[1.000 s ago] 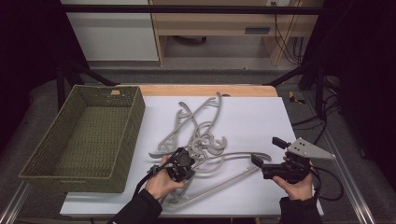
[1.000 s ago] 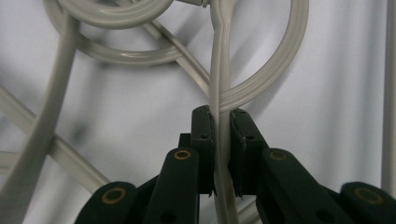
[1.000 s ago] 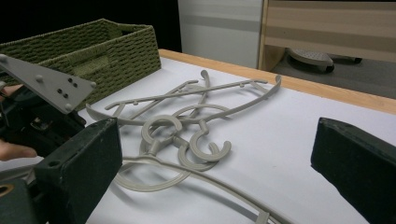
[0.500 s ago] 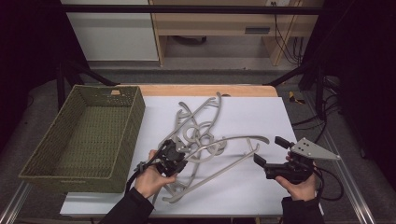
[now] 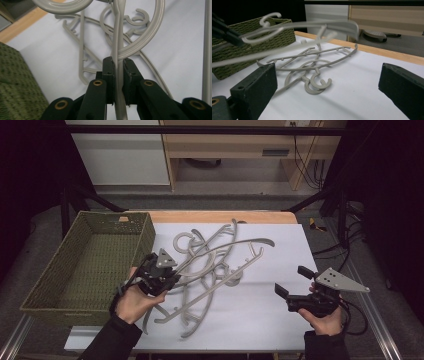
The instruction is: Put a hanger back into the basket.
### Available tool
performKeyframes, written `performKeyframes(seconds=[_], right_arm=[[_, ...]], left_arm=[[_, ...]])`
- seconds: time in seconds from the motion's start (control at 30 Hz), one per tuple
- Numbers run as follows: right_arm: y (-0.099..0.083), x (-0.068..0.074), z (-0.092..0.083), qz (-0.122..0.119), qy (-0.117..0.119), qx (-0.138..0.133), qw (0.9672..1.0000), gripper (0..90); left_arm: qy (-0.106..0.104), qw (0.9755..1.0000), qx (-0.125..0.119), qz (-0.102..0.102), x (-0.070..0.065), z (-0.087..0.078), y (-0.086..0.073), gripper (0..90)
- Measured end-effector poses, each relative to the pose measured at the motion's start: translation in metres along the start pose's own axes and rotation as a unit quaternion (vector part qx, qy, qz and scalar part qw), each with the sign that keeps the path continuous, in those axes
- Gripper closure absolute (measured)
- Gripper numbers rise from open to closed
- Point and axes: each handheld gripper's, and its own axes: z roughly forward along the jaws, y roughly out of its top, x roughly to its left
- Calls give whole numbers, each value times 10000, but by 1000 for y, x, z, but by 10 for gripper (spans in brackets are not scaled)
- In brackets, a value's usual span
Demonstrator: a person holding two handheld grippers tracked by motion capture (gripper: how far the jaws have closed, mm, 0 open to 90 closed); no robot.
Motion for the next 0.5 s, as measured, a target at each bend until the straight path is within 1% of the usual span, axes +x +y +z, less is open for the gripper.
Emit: performKeyframes(seconds=[0.03, 0.07, 0.1, 0.13, 0.17, 0.2, 0.27, 0.3, 0.37, 0.5], right_arm=[[0, 0, 0, 5, 4, 5, 10000, 23], [0, 0, 0, 14, 11, 3, 10000, 22], [0, 0, 1, 20, 11, -8, 10000, 23], [-1, 0, 1, 23, 10, -1, 10000, 23], [-1, 0, 1, 23, 10, -1, 10000, 23], [-1, 0, 1, 16, 6, -5, 10000, 23], [-1, 0, 0, 13, 4, 1, 10000, 22], [-1, -1, 0, 13, 1, 2, 10000, 23], [-1, -1, 0, 8, 9, -1, 10000, 22], [-1, -1, 1, 0, 8, -9, 10000, 22]], left_arm=[[0, 10000, 0, 0, 0, 0, 0, 817], [38, 10000, -68, -41, 6, -8, 1, 817], [38, 10000, -68, -41, 6, -8, 1, 817], [140, 9999, -91, -15, 14, -16, 2, 817], [140, 9999, -91, -15, 14, -16, 2, 817], [249, 9996, -143, 0, 23, -22, 2, 817], [345, 9993, -165, -25, 33, -29, 1, 817], [393, 9991, -155, -82, 38, -32, 0, 817], [471, 9987, -165, -104, 49, -38, -2, 817], [556, 9981, -168, -187, 72, -50, -8, 817]])
